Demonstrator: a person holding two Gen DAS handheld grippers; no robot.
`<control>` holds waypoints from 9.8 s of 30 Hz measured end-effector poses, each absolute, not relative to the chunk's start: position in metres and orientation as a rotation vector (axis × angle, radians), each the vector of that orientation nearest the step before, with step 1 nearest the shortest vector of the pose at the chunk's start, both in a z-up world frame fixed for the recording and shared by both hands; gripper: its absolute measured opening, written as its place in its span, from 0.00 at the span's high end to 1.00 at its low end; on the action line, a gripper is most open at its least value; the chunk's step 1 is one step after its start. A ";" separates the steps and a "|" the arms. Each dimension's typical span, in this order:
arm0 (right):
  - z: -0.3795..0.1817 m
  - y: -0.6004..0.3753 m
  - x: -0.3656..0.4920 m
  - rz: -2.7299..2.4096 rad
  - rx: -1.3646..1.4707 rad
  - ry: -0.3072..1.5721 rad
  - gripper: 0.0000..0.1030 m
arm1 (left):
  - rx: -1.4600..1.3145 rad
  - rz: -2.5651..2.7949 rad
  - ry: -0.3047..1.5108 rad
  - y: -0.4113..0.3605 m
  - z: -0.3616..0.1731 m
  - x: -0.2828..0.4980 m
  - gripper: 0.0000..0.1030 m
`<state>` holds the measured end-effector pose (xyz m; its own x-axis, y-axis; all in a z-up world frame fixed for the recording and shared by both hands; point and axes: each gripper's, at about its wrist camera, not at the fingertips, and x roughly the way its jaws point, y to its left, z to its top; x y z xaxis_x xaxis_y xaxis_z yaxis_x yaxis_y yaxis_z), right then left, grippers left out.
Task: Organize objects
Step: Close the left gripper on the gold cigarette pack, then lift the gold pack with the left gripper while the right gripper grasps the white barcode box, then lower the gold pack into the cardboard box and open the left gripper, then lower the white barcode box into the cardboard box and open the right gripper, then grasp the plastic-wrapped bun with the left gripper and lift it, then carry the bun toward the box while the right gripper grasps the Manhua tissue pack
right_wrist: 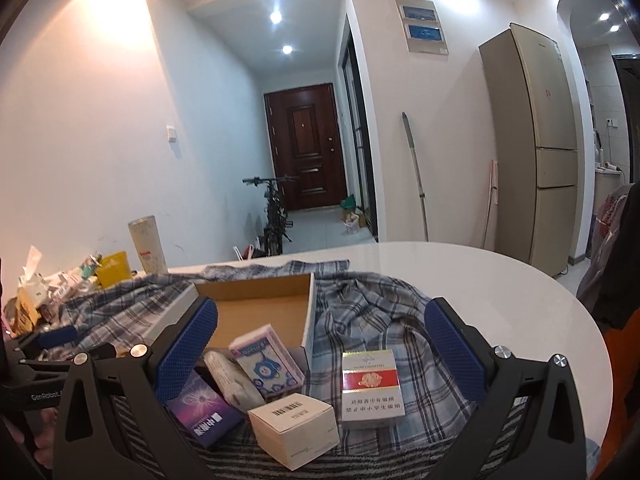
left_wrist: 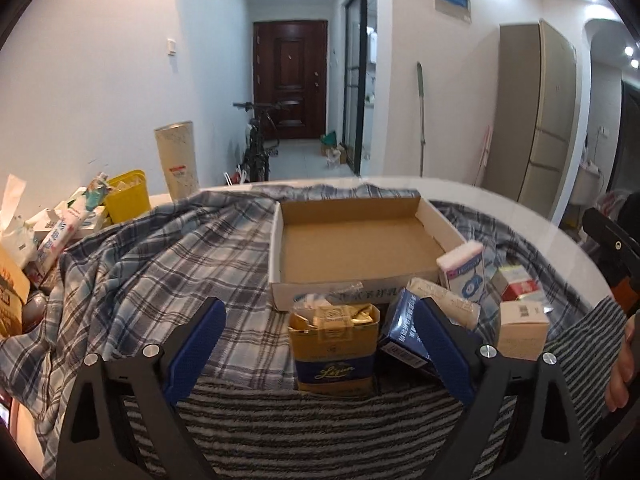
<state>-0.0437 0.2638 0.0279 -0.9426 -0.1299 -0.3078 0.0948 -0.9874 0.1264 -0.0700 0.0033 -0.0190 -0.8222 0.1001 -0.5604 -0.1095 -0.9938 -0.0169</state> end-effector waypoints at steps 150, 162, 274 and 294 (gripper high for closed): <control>-0.038 0.181 -0.237 -2.612 1.279 0.050 0.50 | -0.683 3.070 -0.192 -0.035 0.016 -0.174 0.00; -0.024 0.185 -0.231 -2.636 1.182 0.012 0.38 | -0.666 3.067 -0.154 -0.030 0.022 -0.169 0.00; 0.007 0.197 -0.129 -2.813 0.687 0.199 0.53 | -0.656 2.961 -0.163 -0.032 0.010 -0.099 0.63; 0.102 0.173 -0.172 -2.859 0.586 0.185 0.53 | -0.571 2.928 -0.097 -0.017 0.091 -0.150 0.63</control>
